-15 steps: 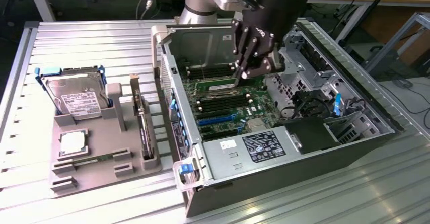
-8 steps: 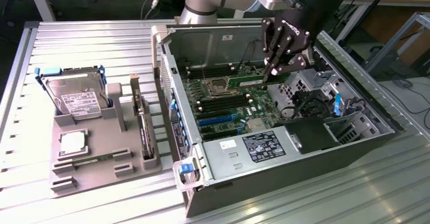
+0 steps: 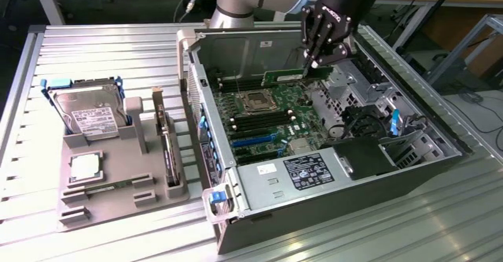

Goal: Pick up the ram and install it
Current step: 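Pick up the ram and move it above insertion slot, then insert the ram into the slot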

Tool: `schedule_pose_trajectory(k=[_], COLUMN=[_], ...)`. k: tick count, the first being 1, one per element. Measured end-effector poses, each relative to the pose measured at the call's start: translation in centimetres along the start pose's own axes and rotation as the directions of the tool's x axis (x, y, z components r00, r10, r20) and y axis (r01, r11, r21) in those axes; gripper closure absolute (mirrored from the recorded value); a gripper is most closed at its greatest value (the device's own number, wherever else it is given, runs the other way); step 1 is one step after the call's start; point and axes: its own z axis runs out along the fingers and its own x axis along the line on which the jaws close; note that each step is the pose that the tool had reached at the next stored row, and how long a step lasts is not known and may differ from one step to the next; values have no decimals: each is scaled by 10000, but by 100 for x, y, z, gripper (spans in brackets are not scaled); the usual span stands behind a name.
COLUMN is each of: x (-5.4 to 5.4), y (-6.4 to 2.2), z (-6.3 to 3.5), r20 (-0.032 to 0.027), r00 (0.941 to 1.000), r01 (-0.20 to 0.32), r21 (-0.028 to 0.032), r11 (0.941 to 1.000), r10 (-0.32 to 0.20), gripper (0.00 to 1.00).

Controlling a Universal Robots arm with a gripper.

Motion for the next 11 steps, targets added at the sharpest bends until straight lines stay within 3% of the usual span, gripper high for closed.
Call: schedule_pose_trajectory(k=[2,5,11], x=[-162,-321,-327], y=[-13,-25,-26], z=[4,8,8], r20=[0,-2,-1], r00=[10000,10000,10000], r01=[0,1,1], r21=[0,-1,0], r11=[10000,10000,10000], r10=[0,-1,-1], gripper=[87,87,87])
